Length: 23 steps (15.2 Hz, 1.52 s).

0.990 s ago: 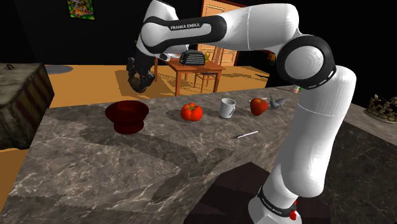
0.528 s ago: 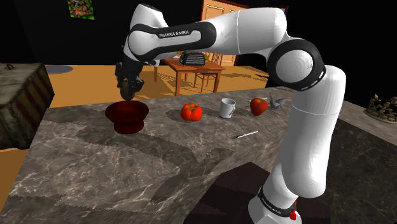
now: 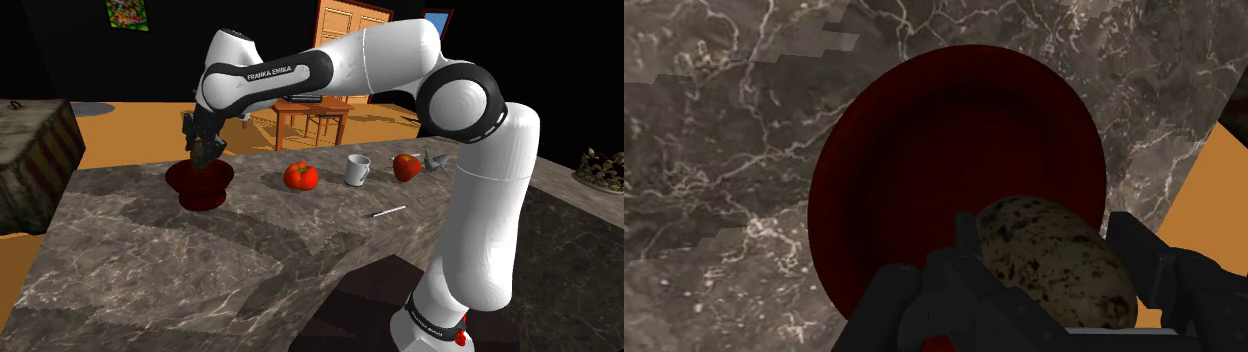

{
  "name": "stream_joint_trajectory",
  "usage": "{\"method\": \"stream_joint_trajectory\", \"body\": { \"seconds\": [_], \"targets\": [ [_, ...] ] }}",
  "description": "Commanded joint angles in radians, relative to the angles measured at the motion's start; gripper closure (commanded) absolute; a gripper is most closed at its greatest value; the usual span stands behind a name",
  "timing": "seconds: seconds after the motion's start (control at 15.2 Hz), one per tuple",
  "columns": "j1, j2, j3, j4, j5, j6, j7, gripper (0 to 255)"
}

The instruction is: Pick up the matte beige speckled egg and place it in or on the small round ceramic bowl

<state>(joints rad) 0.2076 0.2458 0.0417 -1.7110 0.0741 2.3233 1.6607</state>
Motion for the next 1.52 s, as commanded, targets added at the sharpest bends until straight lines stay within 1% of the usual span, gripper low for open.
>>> {"method": "stream_joint_trajectory", "body": {
  "seconds": [0.0, 0.53, 0.59, 0.92, 1.19, 1.45],
  "targets": [
    [0.001, 0.003, 0.001, -0.026, 0.001, 0.030, -0.001, 255],
    [0.001, 0.004, 0.001, -0.028, 0.001, 0.033, -0.001, 255],
    [0.001, 0.004, 0.001, -0.028, 0.001, 0.033, -0.001, 0],
    [0.001, 0.004, 0.001, -0.028, 0.001, 0.033, -0.001, 0],
    [-0.005, -0.077, -0.001, -0.019, 0.003, -0.057, -0.002, 0],
    [-0.005, -0.077, -0.001, -0.019, 0.003, -0.057, -0.002, 0]
  ]
}}
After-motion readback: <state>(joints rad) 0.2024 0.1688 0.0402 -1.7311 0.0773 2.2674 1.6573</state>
